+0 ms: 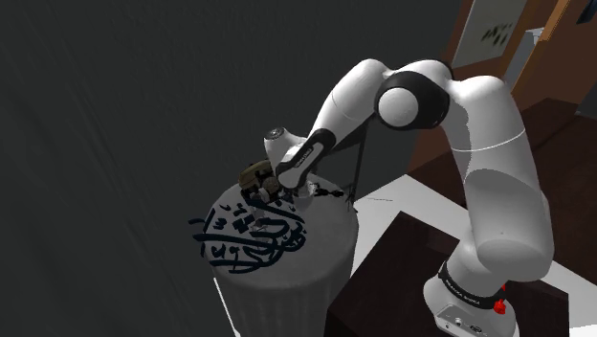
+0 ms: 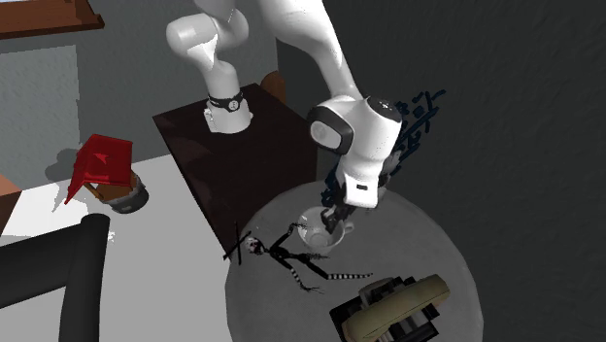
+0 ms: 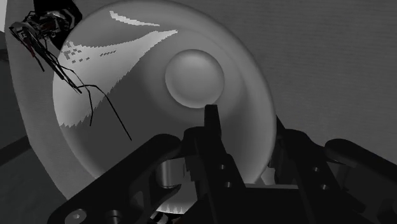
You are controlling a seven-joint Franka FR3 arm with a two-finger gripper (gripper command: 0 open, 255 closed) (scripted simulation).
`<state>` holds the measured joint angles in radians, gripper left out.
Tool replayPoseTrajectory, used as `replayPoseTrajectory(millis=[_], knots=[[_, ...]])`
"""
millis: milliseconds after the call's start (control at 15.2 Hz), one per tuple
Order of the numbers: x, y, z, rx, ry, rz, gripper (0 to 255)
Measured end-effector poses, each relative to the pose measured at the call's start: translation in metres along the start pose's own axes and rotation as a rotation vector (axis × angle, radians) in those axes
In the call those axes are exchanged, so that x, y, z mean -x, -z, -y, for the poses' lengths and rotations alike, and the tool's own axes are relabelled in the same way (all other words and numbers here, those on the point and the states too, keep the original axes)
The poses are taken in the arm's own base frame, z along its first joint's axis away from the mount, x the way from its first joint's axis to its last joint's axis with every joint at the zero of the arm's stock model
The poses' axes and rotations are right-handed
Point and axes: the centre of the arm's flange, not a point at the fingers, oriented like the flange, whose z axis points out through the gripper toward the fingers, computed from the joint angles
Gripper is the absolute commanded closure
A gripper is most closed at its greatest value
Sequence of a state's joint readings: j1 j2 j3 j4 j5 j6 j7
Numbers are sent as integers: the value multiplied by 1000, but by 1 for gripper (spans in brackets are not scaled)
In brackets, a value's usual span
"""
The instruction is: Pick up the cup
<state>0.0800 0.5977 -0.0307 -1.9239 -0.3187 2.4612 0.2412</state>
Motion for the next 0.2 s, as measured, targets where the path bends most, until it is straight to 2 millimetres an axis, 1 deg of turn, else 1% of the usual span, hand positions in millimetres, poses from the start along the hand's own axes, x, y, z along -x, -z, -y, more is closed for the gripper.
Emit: replayPoseTrajectory(millis=[198], knots=[[1, 13, -3, 0, 0, 0, 255]])
